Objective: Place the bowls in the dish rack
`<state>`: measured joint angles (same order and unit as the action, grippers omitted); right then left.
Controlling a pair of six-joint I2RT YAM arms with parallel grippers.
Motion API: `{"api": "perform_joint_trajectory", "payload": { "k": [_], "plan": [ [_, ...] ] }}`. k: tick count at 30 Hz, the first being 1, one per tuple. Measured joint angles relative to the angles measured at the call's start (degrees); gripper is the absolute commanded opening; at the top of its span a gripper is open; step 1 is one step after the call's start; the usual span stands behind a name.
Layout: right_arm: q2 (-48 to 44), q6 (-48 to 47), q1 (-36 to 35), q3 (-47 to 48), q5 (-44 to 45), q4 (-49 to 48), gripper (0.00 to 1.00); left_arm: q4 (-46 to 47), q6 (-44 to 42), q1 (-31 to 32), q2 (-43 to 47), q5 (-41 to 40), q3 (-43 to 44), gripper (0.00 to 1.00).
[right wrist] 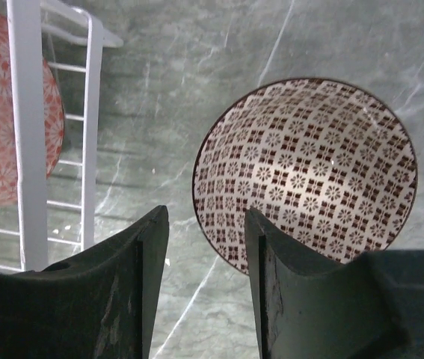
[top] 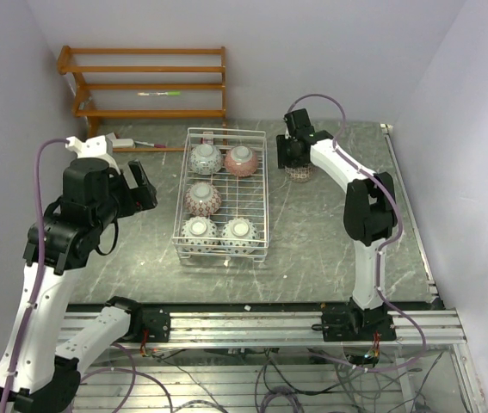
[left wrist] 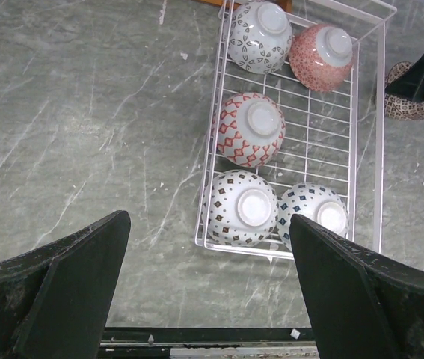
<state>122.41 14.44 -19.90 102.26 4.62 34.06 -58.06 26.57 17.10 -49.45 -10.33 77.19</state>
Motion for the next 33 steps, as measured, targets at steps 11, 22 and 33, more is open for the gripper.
{"api": "perform_joint_trajectory", "payload": {
  "k": [11,22,33],
  "plan": [
    [4.35,-2.05,0.02,1.01,1.6,-2.51,0.24,0.39,0.0,0.0,-1.38,0.0,-0.76,1.0],
    [1.36,-2.05,-0.02,-1.53,7.37,-5.22,0.0,0.59,0.0,0.0,-1.44,0.0,-1.22,1.0],
    [-11.47,2.75,0.11,-4.31,1.77,-4.26,0.0,0.98,0.0,0.0,0.72,0.04,-1.25,1.0]
  ]
}}
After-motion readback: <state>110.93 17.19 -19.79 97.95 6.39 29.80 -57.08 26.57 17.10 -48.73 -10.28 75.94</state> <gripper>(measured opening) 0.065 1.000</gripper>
